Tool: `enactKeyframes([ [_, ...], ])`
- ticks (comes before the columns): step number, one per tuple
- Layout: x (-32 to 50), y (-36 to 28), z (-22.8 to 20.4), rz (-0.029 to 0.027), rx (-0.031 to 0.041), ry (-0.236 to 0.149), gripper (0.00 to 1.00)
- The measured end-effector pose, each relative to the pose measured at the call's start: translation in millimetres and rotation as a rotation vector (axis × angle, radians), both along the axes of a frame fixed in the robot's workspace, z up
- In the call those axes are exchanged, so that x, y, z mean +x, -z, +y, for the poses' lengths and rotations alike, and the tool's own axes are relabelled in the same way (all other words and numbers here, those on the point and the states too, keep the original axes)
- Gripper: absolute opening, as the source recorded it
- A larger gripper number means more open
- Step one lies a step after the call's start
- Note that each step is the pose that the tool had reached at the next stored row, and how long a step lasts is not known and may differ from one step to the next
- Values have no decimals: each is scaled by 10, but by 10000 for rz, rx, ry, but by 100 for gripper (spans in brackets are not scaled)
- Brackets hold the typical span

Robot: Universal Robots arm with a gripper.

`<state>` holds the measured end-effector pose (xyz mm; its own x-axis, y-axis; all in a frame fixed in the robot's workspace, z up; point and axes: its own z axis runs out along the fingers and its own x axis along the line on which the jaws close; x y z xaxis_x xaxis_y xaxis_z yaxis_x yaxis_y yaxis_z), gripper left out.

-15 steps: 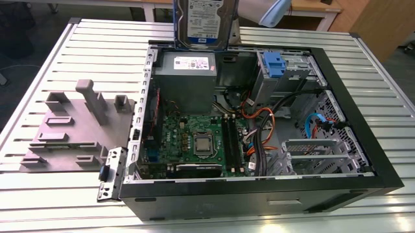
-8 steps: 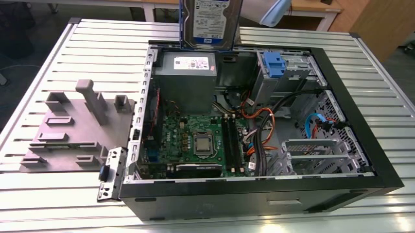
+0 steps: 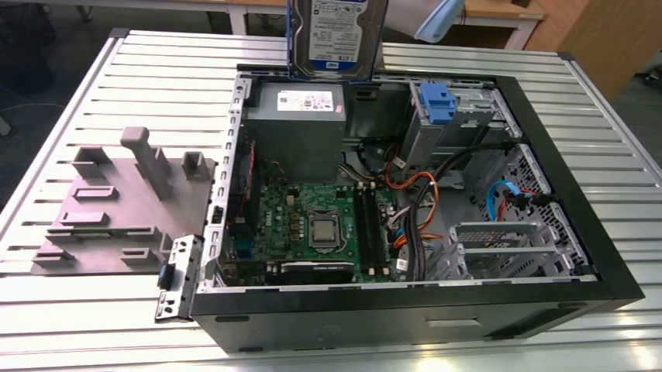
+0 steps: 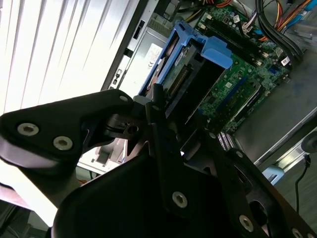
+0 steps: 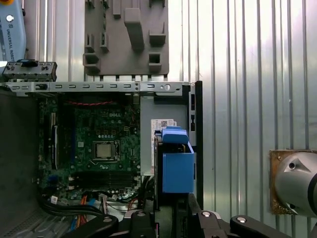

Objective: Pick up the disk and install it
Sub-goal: 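Pick up the disk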

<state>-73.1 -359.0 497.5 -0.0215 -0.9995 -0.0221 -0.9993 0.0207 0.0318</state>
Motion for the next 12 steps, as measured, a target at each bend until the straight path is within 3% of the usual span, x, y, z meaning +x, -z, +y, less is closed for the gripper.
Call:
enactKeyframes([
  [12, 0, 0, -78, 0, -1, 1, 35],
])
